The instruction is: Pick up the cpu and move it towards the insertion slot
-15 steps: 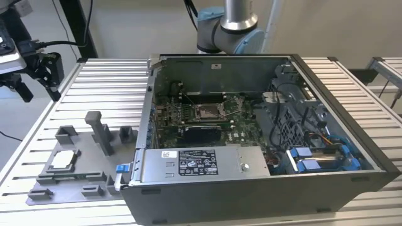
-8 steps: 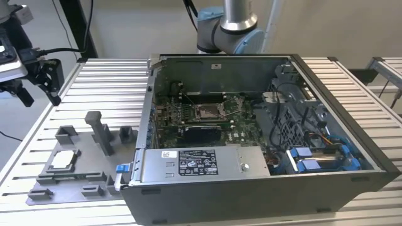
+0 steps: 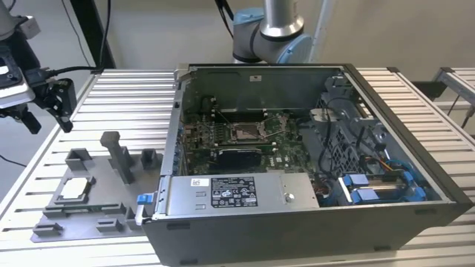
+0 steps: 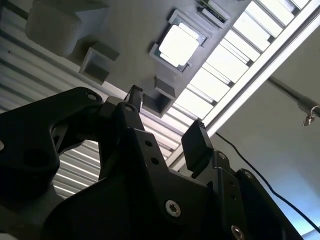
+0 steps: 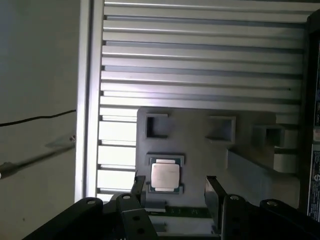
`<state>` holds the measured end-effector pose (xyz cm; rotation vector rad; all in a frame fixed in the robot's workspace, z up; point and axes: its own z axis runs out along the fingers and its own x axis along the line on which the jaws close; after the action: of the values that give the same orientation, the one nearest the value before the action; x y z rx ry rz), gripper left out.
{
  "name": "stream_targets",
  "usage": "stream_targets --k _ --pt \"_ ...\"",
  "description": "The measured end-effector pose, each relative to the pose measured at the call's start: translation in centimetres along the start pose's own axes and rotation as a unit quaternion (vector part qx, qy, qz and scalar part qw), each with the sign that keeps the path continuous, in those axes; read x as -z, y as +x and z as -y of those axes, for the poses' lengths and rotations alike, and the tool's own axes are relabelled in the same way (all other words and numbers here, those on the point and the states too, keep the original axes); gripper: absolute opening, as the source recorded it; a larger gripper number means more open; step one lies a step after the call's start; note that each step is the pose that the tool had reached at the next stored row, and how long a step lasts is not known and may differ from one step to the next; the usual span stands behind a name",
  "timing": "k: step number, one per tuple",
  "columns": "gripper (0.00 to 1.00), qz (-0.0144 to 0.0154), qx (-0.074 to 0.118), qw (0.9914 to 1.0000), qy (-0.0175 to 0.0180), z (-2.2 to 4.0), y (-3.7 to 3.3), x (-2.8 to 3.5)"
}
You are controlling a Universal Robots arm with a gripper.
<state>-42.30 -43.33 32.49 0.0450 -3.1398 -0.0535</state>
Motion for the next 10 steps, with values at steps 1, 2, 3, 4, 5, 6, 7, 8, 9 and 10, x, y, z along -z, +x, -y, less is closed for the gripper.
stream_targets --k 1,2,3,4,5,6,7,8,9,10 --pt "0.00 0.0000 0.000 1.00000 0.0000 0.04 0.03 -0.18" --pt "0.00 0.0000 0.001 1.00000 0.0000 0.06 0.06 -0.36" --pt "0.00 0.0000 0.001 1.00000 0.0000 0.10 0.09 -0.54" --pt "0.00 0.0000 0.001 1.00000 0.0000 0.15 0.13 -0.72" --pt "0.00 -0.0001 0.002 1.00000 0.0000 0.19 0.19 -0.90" --pt "0.00 -0.0001 0.002 1.00000 0.0000 0.21 0.26 -1.07" --pt "0.00 -0.0001 0.002 1.00000 0.0004 0.22 0.31 -1.22" --pt "0.00 -0.0001 0.002 1.00000 0.0009 0.25 0.33 -1.35" --pt "0.00 -0.0002 0.002 1.00000 0.0011 0.30 0.37 -1.49" --pt "0.00 -0.0003 0.002 1.00000 0.0013 0.35 0.40 -1.63"
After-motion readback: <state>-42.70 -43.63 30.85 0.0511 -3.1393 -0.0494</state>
